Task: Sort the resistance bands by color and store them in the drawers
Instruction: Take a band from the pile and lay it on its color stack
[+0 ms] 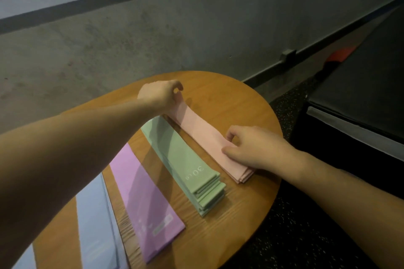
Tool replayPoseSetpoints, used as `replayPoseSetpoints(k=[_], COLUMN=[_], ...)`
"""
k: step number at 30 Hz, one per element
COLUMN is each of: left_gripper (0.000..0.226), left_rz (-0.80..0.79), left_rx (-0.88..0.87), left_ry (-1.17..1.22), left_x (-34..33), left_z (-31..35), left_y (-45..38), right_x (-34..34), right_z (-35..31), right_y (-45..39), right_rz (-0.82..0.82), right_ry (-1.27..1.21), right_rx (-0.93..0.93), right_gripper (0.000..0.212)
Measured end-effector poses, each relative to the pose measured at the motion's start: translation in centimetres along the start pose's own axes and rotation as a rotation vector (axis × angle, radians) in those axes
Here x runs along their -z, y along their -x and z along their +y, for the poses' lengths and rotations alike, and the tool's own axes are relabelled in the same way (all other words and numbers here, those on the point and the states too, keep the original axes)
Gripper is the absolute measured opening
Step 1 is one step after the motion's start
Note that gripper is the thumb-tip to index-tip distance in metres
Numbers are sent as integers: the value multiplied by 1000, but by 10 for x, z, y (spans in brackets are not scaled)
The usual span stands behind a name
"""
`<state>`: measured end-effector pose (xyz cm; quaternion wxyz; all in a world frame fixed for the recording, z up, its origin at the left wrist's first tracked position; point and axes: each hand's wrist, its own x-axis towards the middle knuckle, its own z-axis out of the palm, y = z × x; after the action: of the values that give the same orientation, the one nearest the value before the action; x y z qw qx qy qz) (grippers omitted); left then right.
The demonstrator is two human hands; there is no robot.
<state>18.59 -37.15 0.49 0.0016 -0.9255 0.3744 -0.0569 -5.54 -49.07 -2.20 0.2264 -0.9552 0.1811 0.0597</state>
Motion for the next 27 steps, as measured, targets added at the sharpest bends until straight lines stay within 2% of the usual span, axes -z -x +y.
replayPoseSetpoints(k=[4, 9, 20, 27], left_gripper=[38, 31, 39, 37], left_rz=[-32, -36, 46, 158], left_rx=[-40, -24, -67, -141], left_ry=[-100, -190, -151, -87], left_x=[-4, -9, -7, 20], left_z=[-1, -4, -1, 0], left_y=[-1, 0, -2, 31], right_x=[2, 1, 2, 15], right_z=[1, 1, 2, -23], right_y=[3, 4, 8, 20], right_rz=[37, 70, 53, 234], right_ry=[68, 121, 84, 15], right_rx=[18, 15, -10, 100], right_gripper=[20, 26, 32, 19])
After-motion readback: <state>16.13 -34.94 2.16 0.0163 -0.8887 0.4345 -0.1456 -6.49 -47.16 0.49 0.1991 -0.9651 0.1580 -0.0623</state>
